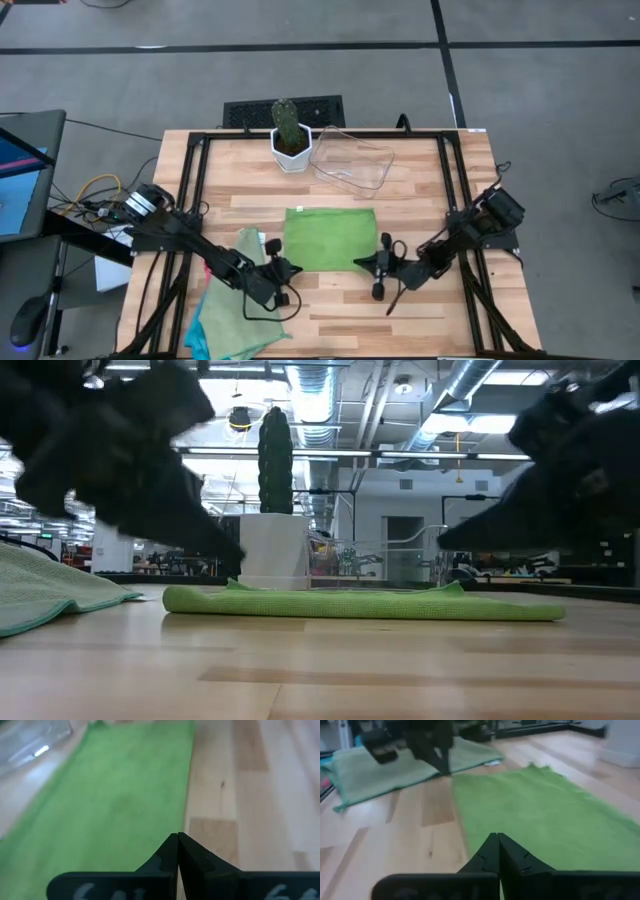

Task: Fold microfiber towels
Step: Fold the green towel

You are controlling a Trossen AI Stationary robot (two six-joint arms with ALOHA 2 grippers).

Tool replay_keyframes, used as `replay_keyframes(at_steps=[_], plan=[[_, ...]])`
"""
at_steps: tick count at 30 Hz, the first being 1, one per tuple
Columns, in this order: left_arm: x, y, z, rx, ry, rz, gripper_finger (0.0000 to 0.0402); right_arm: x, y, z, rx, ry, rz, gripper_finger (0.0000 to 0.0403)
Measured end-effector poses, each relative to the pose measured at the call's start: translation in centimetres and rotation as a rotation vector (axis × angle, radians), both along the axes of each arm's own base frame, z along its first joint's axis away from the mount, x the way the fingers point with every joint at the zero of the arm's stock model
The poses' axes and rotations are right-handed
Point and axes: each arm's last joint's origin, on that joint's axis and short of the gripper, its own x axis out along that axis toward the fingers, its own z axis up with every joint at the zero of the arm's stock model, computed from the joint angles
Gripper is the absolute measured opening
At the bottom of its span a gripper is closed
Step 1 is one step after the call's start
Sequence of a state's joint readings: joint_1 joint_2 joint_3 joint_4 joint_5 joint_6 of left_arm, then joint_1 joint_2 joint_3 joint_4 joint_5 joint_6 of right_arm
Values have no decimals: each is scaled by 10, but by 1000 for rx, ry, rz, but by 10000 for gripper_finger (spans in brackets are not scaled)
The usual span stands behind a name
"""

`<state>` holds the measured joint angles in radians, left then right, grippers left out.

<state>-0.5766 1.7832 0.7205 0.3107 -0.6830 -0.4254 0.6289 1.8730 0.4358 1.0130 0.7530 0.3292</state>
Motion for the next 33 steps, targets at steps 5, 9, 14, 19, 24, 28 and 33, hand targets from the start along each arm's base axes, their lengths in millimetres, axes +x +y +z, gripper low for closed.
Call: replay_keyframes(at_steps=[5,9,14,19,24,28,33], plan=[[2,-1,-25,-22,27,37,0,16,-4,-12,-32,40,2,26],[1,-5,-33,-57,32,46,0,21,-5,-32,-9,78,2,27],[-3,-10,-35,-62,31,43,0,17,-5,-46,30,84,-7,15],[-3,-11,-35,-60,33,38,0,14,-3,-41,23,59,-13,19],[-3,-11,-35,-60,35,34,0,21,2,-4,-22,-67,16,17],[-3,-11,-35,-56,29,38,0,26,3,7,-89,-83,49,11],[-3,-11,-35,-46,26,33,0,39,0,0,-34,-71,82,12]])
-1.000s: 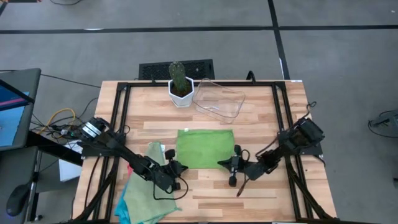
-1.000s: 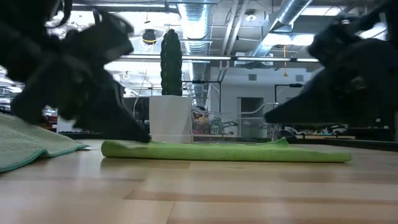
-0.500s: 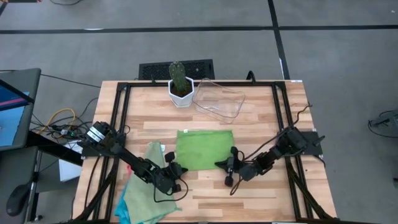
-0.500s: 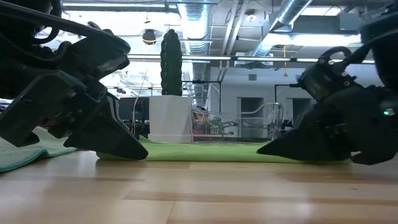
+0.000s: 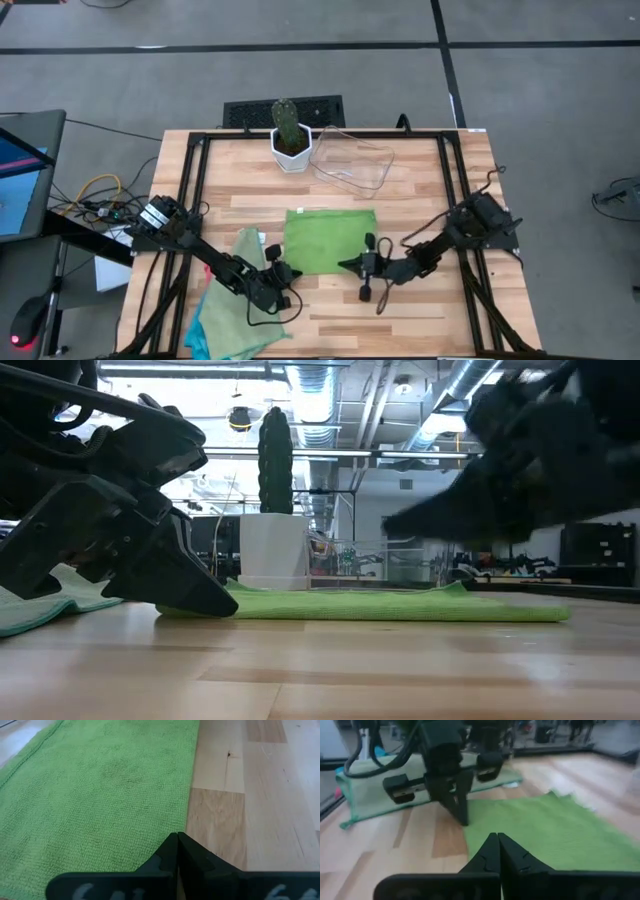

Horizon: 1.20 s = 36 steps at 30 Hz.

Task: Fold microfiber towels
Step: Fold the green towel

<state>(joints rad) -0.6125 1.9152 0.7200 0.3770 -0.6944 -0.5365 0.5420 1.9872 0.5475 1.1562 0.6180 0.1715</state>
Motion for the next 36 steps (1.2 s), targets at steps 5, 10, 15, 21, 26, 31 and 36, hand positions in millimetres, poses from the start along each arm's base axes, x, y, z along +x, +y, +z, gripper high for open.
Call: replay_keyframes(at_steps=[5,10,15,21,26,31,36], plan=[[0,0,0,-2,-2,0,0,20,3,-21,4,39,31,5],[0,0,0,-4,-5,1,0,22,2,-45,31,91,14,13],[0,0,0,-2,-5,-3,0,16,3,-54,51,81,8,6],[-1,-1,22,-21,-34,-43,0,15,4,-51,47,80,4,12],[-4,1,57,5,-115,-71,0,16,1,-52,45,84,-5,10],[-12,6,53,19,-92,-78,0,16,1,-52,44,84,-5,13],[-26,13,18,-22,-46,32,0,16,1,-52,42,88,-5,11]])
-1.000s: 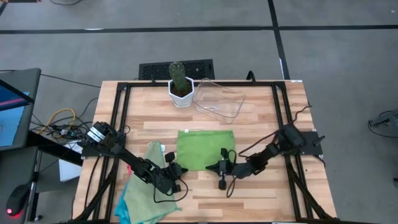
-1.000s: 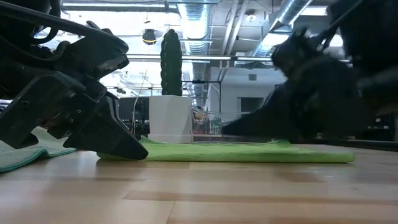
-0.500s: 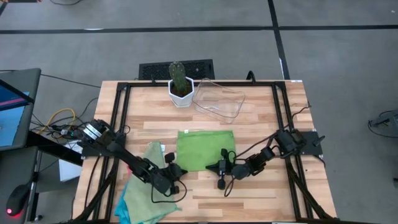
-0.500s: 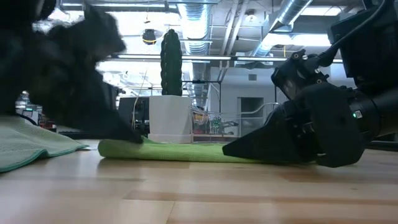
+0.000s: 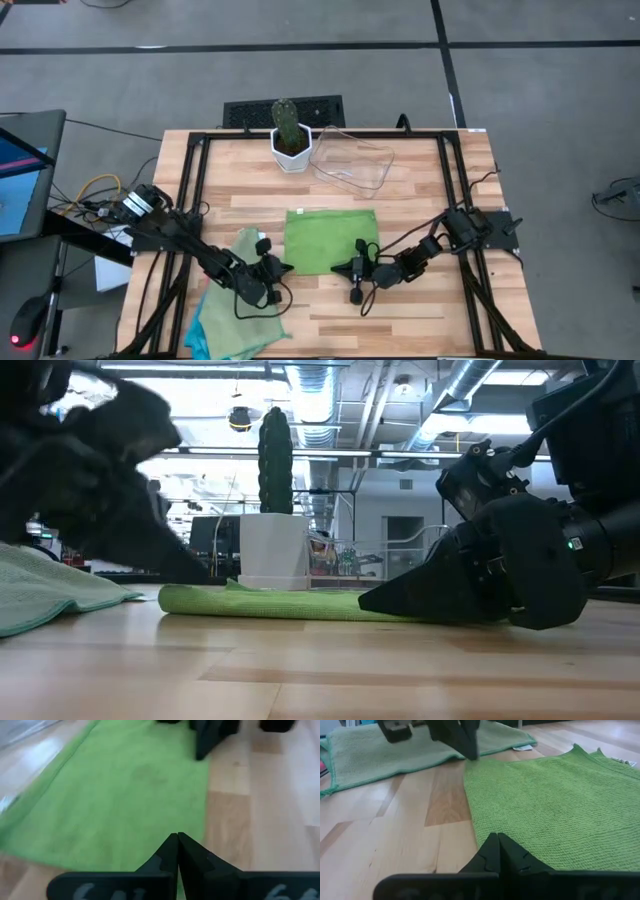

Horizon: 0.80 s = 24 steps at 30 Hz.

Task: Fold microfiber towels
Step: Fold the green towel

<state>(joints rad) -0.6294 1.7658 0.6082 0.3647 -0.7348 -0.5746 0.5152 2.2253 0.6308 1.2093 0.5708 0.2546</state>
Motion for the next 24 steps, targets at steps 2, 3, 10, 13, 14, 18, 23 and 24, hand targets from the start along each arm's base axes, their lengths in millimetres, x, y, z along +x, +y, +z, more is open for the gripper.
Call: replay_keyframes(at_steps=[2,3,10,13,14,18,23,24], plan=[[-4,0,-9,-22,12,15,0,0,0,0,-1,1,0,10],[-6,1,-13,-29,23,21,0,0,0,0,-1,2,0,11],[-7,-4,-20,-45,33,20,0,1,-2,0,-2,1,-5,12],[-7,-4,-20,-45,34,19,0,1,-1,4,-3,-23,5,11],[-7,-4,-20,-45,35,19,0,0,-2,7,-7,-29,8,11],[-7,-4,-20,-51,35,20,0,-4,-2,30,-19,-91,11,15],[-7,-4,-20,-51,36,19,0,-18,-4,40,-30,-98,29,11],[-7,-4,-20,-52,36,20,0,-21,-3,42,-23,-104,28,11]])
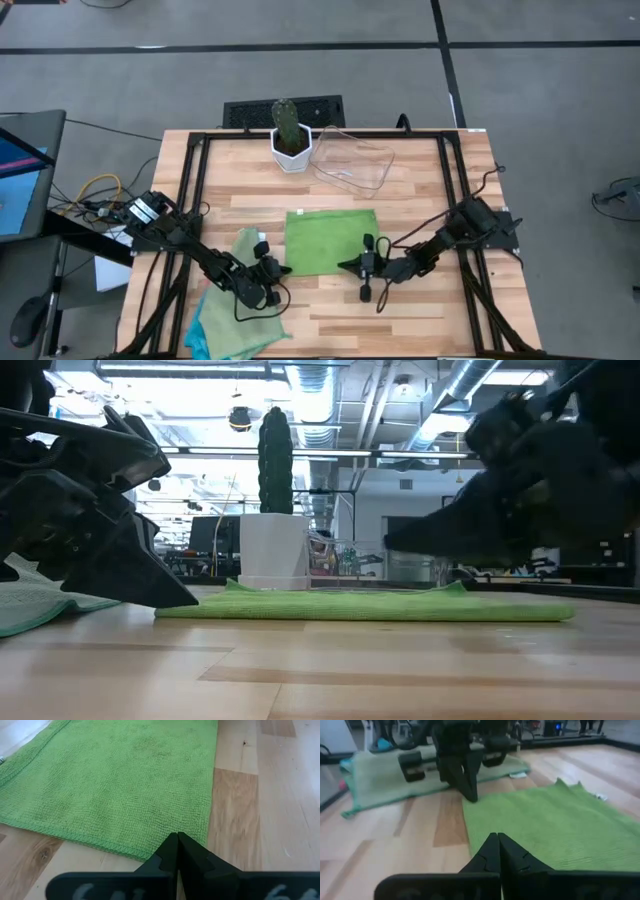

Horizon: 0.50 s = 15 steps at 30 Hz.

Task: Fold microfiber towels
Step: Fold the green towel

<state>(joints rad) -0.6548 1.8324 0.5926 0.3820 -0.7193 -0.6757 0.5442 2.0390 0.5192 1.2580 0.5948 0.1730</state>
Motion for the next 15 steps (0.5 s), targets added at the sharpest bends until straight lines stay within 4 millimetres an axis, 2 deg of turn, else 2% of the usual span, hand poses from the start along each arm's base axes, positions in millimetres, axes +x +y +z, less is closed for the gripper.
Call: replay_keyframes(at_steps=[8,15], plan=[[0,0,0,0,1,0,0,-52,4,-14,55,42,-96,10],[0,0,0,3,0,2,0,-77,10,-30,73,114,-134,11]])
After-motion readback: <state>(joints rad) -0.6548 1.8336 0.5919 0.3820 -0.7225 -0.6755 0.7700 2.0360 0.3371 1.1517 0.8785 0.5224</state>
